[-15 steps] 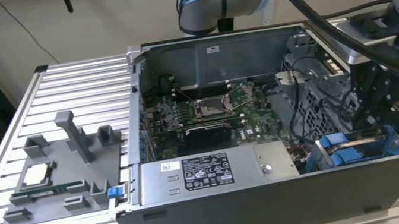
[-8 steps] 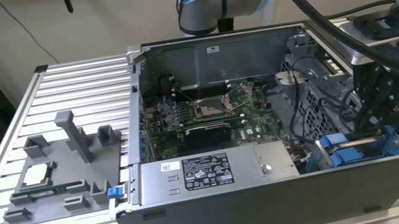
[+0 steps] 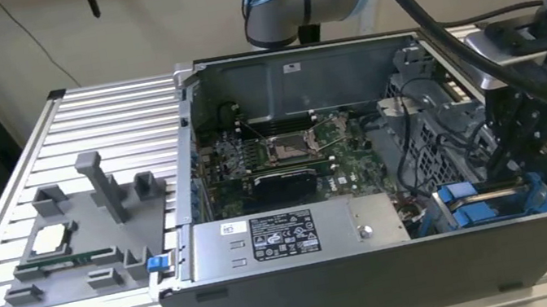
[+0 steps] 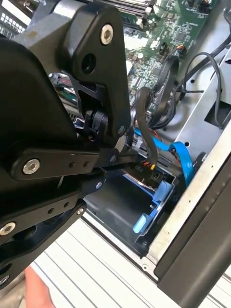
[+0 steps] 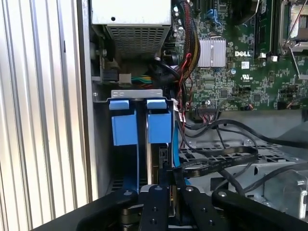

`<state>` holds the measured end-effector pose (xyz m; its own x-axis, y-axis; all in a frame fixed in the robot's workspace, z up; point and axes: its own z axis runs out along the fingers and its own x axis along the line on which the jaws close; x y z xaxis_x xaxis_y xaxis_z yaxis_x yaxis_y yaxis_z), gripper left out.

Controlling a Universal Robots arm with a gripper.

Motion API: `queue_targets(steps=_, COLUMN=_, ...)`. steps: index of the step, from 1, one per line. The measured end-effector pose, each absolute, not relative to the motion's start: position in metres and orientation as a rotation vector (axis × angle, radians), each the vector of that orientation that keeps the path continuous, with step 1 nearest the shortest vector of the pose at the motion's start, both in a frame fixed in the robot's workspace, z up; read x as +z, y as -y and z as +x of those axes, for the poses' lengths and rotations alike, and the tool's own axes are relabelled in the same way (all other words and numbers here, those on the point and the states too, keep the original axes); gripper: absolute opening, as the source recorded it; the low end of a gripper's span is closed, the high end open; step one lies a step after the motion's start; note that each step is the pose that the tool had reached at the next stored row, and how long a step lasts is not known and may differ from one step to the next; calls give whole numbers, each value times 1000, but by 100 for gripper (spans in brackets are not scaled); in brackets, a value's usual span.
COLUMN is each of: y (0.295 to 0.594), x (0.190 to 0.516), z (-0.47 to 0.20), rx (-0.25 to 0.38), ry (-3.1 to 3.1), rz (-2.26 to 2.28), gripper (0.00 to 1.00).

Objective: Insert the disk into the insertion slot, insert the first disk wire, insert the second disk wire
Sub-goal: 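Insert the second disk wire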

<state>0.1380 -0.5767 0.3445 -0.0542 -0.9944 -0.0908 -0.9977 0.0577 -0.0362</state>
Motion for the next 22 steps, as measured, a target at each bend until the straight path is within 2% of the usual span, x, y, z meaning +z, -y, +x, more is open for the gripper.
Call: queue_targets(steps=22, y=575, x=341, z=138, rx=51, ry=-2230, rz=-2084, gripper=0)
